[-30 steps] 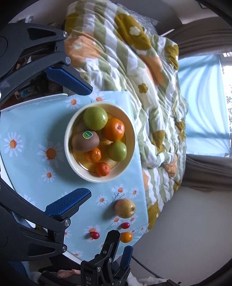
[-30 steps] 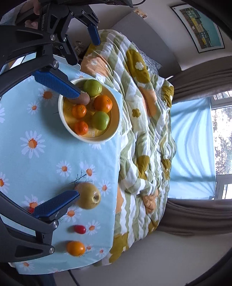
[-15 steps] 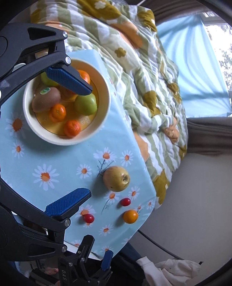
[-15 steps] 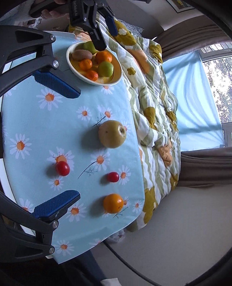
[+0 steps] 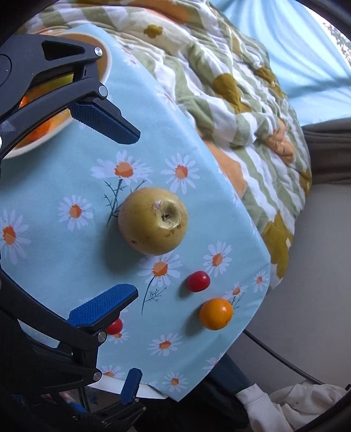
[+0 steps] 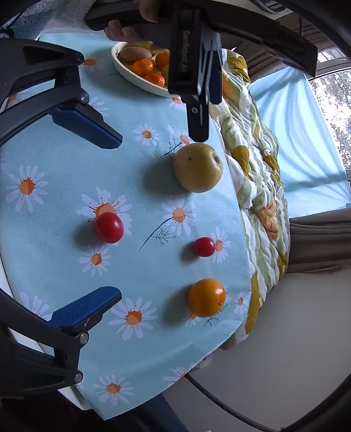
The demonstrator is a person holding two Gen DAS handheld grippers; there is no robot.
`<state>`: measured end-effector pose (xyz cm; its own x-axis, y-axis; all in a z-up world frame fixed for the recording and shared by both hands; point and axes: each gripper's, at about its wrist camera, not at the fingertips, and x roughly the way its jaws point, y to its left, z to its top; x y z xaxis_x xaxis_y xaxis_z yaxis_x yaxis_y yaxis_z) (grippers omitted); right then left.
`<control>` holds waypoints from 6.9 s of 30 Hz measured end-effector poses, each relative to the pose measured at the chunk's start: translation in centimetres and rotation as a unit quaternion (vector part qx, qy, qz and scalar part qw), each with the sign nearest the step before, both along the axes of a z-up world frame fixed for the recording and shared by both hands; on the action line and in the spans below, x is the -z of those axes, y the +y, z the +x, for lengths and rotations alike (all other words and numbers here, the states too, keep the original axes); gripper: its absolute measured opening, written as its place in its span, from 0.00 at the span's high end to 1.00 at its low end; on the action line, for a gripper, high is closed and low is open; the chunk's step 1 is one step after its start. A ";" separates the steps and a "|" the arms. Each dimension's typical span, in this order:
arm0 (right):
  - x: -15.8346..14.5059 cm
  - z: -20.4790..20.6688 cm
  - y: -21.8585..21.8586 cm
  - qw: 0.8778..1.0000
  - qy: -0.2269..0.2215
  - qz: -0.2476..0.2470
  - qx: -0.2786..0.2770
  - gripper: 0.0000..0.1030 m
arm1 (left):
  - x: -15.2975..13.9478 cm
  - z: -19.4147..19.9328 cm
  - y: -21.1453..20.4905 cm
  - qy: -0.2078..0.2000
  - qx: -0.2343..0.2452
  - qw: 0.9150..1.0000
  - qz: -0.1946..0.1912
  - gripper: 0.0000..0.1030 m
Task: Organize fruits
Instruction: 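Grasp the yellow pear with the left tool while the right tool grasps a red tomato, then carry the pear into the duck bowl and open the left tool while the right tool carries the tomato, then lower the red tomato into the duck bowl and open the right tool, then withdraw both open tools from the bowl toward the last tomato and orange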
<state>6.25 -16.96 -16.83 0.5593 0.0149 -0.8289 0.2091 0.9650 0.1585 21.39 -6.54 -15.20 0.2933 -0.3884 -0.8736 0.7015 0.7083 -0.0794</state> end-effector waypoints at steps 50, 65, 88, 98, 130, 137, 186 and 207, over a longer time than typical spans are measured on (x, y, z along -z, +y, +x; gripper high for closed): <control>1.1 2.0 1.1 0.999 0.019 -0.026 -0.039 0.71 | 1.1 -1.9 2.6 0.013 -0.054 0.998 0.005 0.22; -5.0 3.2 6.2 0.993 -0.041 -0.041 -0.099 0.71 | -4.7 -4.4 12.3 -0.030 -0.130 0.990 -0.036 0.22; -6.6 10.1 14.8 0.976 -0.064 -0.003 -0.210 0.71 | -3.9 -4.0 22.7 -0.050 -0.245 0.968 -0.024 0.22; -5.0 15.3 14.5 0.953 -0.049 -0.008 -0.299 0.71 | 0.1 -2.8 20.7 -0.026 -0.333 0.942 -0.006 0.22; -1.0 18.0 15.7 0.883 -0.007 0.045 -0.467 0.71 | -0.2 -6.9 20.7 -0.042 -0.462 0.886 0.015 0.00; 0.1 17.9 15.8 0.881 -0.006 0.058 -0.470 0.70 | 0.1 -7.9 20.7 -0.039 -0.475 0.879 0.016 0.00; -11.1 5.2 -4.0 0.985 -0.083 -0.015 -0.149 0.01 | -9.7 -9.3 9.7 -0.101 -0.266 0.958 -0.035 0.00; -1.6 8.2 -16.1 0.979 -0.004 -0.039 -0.200 0.01 | -1.3 -1.8 -8.9 -0.012 -0.148 0.989 0.000 0.01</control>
